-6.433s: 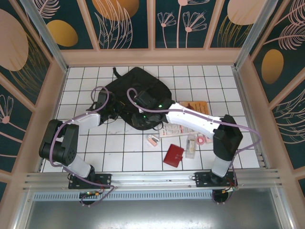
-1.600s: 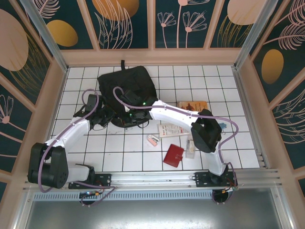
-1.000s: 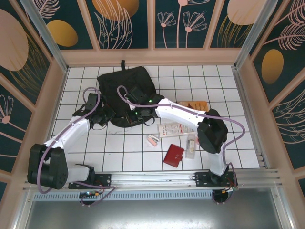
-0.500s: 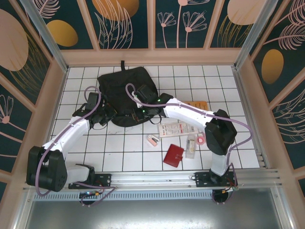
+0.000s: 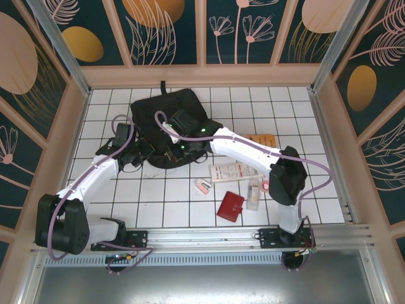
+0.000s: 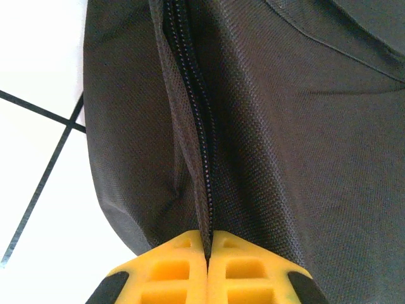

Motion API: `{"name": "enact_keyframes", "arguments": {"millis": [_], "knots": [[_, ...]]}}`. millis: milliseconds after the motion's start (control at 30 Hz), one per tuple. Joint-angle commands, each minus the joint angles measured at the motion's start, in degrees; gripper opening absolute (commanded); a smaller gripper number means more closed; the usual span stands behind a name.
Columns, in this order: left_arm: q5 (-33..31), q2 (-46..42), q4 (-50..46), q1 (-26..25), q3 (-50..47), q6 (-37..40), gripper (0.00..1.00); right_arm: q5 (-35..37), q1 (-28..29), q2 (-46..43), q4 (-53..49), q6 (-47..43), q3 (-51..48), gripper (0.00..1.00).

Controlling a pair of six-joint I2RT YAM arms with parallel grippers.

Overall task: Pack the student bag
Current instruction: Unzip the student bag at the center of the table.

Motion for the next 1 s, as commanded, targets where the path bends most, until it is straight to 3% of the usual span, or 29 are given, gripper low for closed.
{"name": "enact_keyframes", "arguments": {"millis": [0, 133, 333, 633, 800, 967], "knots": [[-3.96, -0.65, 0.48, 1.13, -1.34, 1.30, 0.00, 2.85, 1.80, 3.22, -8.89, -2.12, 6.56, 0.00], [-5.01, -1.14, -0.16, 1.16, -0.79, 1.31, 0.00, 5.06, 2.86, 5.49, -12.42, -2.03, 8.60, 0.00], [-7.64, -1.36, -1.92, 1.11, 1.32, 2.24, 0.00, 8.99, 2.73, 3.08, -12.66, -1.38, 0.94, 0.00], [-8.28, -1.71, -2.20, 1.11, 1.11, 3.88, 0.00, 12.61, -2.24, -3.65, -8.04, 0.97, -7.03, 0.00], [-7.59, -2.67, -1.85, 1.12, 0.47, 5.31, 0.00, 12.13, -3.44, -4.74, -6.83, 0.86, -6.65, 0.00], [-3.98, -2.56, -0.02, 1.09, -0.60, 5.65, 0.00, 5.04, -3.30, 0.32, -8.32, -0.05, 0.77, 0.00]]}}
